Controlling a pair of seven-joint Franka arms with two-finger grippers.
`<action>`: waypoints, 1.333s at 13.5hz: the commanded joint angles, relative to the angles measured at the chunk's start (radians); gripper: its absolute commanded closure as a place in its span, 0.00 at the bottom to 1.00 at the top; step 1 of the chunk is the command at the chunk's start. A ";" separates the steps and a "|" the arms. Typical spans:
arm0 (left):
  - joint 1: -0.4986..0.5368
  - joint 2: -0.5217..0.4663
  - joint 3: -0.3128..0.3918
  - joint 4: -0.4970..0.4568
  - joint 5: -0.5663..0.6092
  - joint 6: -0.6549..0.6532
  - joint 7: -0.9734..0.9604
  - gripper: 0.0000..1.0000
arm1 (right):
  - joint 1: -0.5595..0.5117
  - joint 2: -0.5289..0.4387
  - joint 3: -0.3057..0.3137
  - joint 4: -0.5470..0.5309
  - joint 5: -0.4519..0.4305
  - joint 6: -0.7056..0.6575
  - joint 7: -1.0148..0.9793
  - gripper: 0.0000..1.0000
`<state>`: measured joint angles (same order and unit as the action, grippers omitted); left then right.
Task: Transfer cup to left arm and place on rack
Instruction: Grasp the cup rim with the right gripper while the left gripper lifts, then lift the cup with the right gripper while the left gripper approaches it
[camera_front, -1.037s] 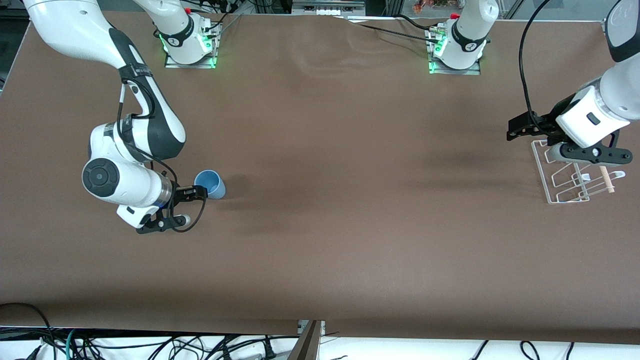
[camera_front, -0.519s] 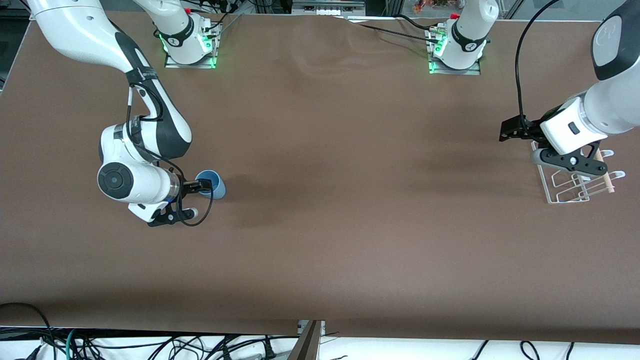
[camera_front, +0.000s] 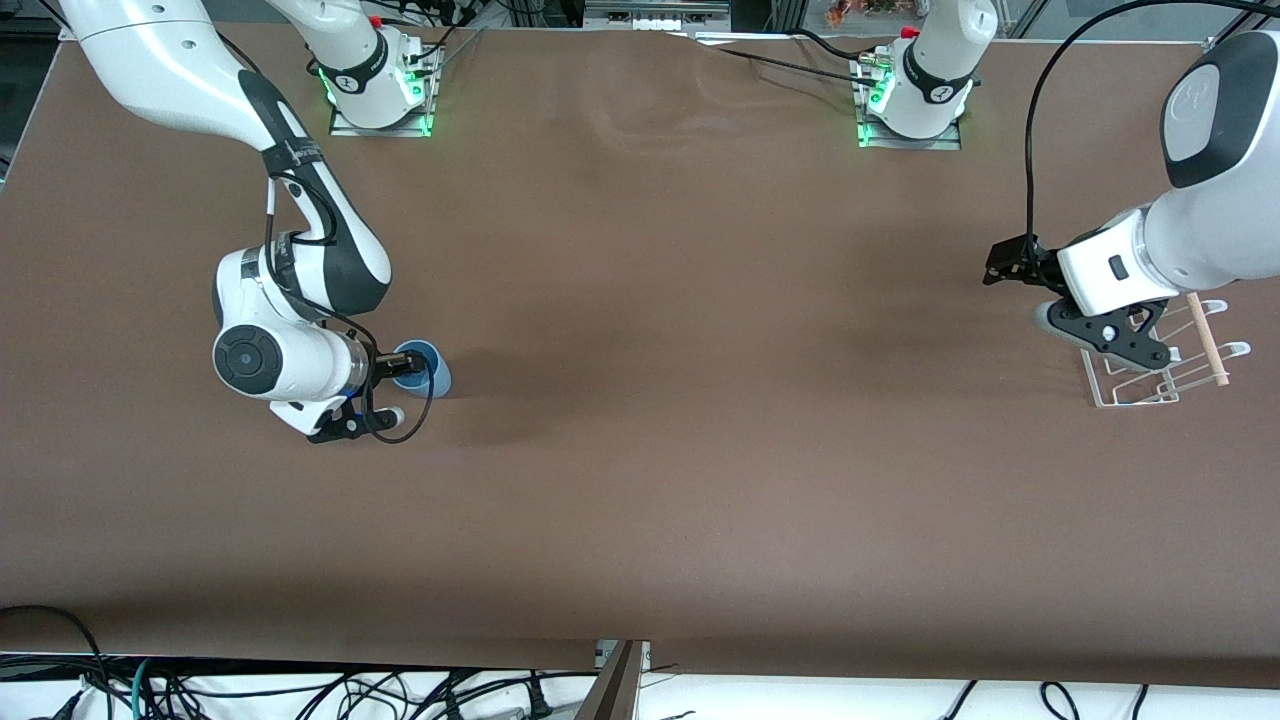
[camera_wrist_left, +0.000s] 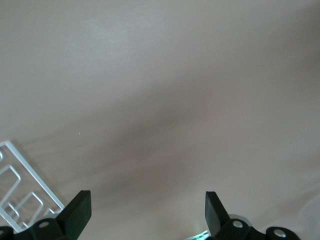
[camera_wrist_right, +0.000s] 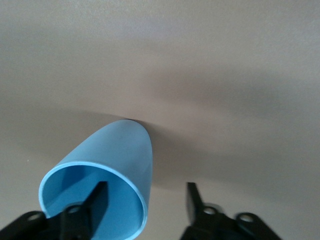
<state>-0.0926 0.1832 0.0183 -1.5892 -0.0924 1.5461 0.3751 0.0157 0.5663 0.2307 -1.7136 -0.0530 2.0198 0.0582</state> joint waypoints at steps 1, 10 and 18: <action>-0.006 0.012 0.000 0.002 -0.056 0.005 0.154 0.00 | -0.002 -0.008 0.001 -0.017 0.035 0.014 0.011 0.89; 0.002 0.030 -0.086 -0.002 -0.204 0.080 0.553 0.00 | 0.006 -0.013 0.073 0.150 0.296 -0.203 0.168 1.00; 0.010 0.056 -0.162 -0.012 -0.349 0.158 0.823 0.00 | 0.166 -0.005 0.237 0.340 0.739 -0.097 0.884 1.00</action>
<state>-0.0915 0.2292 -0.1317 -1.5923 -0.4021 1.6798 1.1070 0.1405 0.5513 0.4688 -1.4215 0.5816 1.8850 0.8132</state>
